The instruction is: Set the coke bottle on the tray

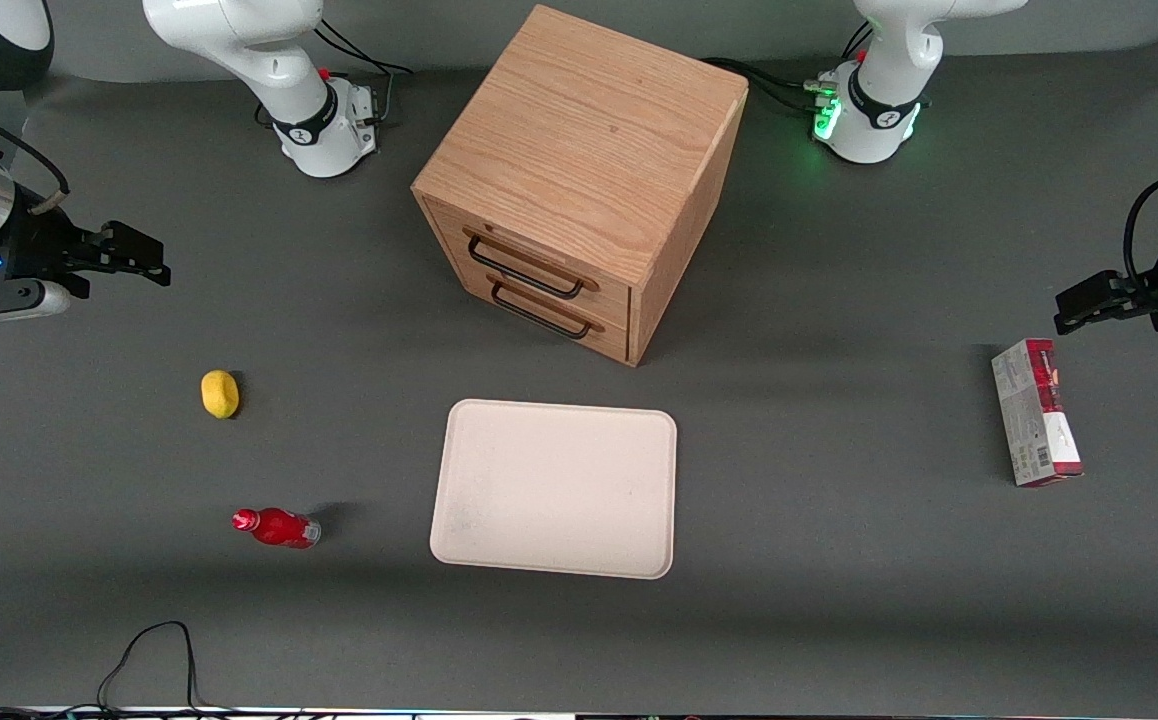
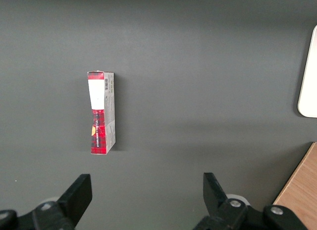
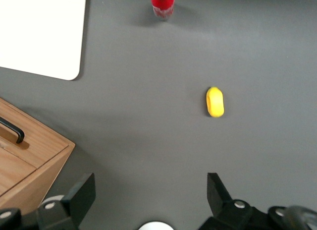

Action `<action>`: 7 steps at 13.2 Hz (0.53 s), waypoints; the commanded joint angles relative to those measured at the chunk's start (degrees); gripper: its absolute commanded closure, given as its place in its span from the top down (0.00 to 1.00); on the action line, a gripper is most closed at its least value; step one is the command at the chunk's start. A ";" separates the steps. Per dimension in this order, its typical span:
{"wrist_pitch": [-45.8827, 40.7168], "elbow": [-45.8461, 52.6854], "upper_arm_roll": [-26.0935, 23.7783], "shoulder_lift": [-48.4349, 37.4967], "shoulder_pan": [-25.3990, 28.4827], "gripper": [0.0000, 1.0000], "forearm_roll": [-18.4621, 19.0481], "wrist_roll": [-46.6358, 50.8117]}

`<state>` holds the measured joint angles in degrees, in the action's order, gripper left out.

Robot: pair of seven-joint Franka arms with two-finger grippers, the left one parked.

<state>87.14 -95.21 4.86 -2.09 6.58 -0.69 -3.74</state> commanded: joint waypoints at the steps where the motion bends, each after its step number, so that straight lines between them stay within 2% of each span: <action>1: -3.37 2.48 -0.64 0.07 -2.35 1.00 -0.36 -1.62; 4: -5.31 3.54 -0.20 0.25 -2.01 1.00 -0.10 -5.74; 7: -5.32 3.63 -0.20 0.16 -1.93 1.00 -0.28 -5.14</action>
<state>83.03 -92.86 4.83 -2.11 4.78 -0.69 -7.58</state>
